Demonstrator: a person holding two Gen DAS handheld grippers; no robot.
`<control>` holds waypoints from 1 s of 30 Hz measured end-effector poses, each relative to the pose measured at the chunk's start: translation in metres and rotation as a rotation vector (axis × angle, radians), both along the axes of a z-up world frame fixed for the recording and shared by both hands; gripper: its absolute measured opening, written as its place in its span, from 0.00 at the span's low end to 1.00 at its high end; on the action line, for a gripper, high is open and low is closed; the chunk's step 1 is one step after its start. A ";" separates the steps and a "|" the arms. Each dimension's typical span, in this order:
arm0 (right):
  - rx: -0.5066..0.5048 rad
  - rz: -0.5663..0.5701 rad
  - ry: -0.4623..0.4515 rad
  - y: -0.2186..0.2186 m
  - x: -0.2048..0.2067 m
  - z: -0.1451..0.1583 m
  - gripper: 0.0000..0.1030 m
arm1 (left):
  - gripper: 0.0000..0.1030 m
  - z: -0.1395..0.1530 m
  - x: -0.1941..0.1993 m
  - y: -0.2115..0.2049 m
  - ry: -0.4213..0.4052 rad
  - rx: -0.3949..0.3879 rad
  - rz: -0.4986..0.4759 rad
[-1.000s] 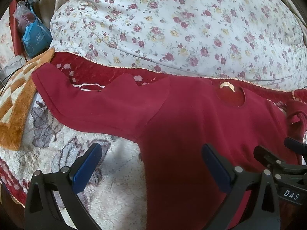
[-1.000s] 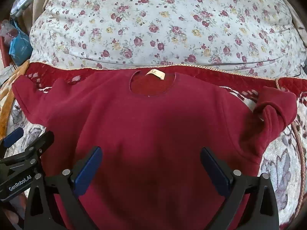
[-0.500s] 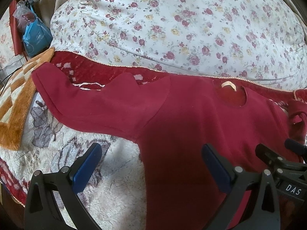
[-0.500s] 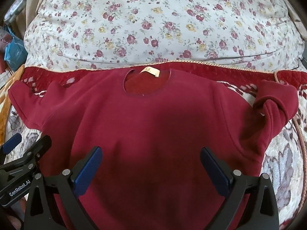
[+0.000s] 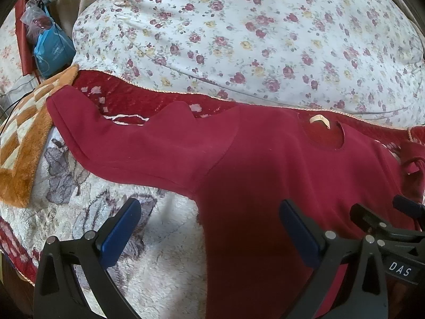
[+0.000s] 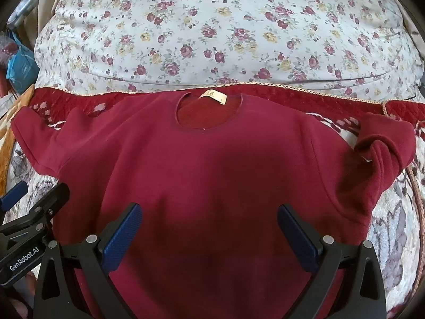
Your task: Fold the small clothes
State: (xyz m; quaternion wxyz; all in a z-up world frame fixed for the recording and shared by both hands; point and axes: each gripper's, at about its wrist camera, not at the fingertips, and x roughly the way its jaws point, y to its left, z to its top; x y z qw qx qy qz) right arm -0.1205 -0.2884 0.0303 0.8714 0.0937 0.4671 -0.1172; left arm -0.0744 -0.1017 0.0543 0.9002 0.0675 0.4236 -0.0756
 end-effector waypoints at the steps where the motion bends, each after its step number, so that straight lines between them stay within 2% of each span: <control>1: 0.000 -0.001 0.001 0.000 0.000 0.000 1.00 | 1.00 0.000 0.000 0.000 0.001 0.000 0.001; 30: 0.004 -0.004 0.032 -0.005 0.009 -0.006 1.00 | 1.00 -0.003 0.006 0.000 0.016 -0.008 0.017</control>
